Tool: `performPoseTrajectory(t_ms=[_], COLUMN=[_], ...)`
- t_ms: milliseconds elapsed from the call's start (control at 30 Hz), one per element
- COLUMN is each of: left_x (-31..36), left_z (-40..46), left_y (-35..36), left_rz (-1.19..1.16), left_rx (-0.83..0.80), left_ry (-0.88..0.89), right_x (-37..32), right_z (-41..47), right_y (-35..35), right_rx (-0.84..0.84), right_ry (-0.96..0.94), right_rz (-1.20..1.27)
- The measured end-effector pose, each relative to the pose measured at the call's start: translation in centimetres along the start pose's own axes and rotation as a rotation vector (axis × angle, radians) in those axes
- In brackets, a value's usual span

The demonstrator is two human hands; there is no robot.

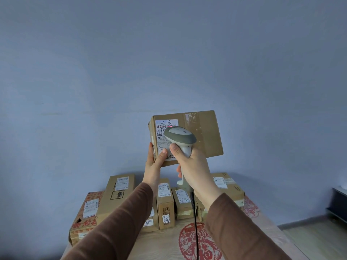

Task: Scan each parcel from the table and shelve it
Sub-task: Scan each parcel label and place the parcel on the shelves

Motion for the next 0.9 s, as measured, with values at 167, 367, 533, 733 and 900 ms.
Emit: performPoseTrajectory(t_ms=[167, 367, 533, 733, 900], left_x=[0.5, 1.3, 2.8, 5.6, 8.5], left_z=[-0.4, -0.5, -1.0, -2.1, -3.5], left_y=[-0.1, -0.7, -2.0, -4.7, -8.0], left_rz=[-0.008, -0.018, -0.048, -0.102, -0.12], left_rx=[-0.007, -0.03, -0.024, 0.008, 0.102], left_ry=[0.012, 0.023, 0.004, -0.058, -0.067], right_x=[0.0, 0.5, 1.1, 2.6, 2.3], right_z=[-0.1, 0.4, 1.4, 2.8, 3.4], right_y=[0.0, -2.0, -5.6, -6.4, -4.5], right_rx=[-0.004, 0.074, 0.272, 0.402, 0.381], right_ry=[-0.005, -0.007, -0.051, 0.019, 0.016], right_rz=[0.018, -0.005, 0.075, 0.247, 0.338])
Point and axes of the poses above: each hand's wrist, its own z-axis towards the middle knuckle, its own y-axis out of the palm, x = y × z, the point moved 6 cm from there along z, towards the middle knuckle, and after that the axes turned 4 degrees about x, right-handed, at the moved point
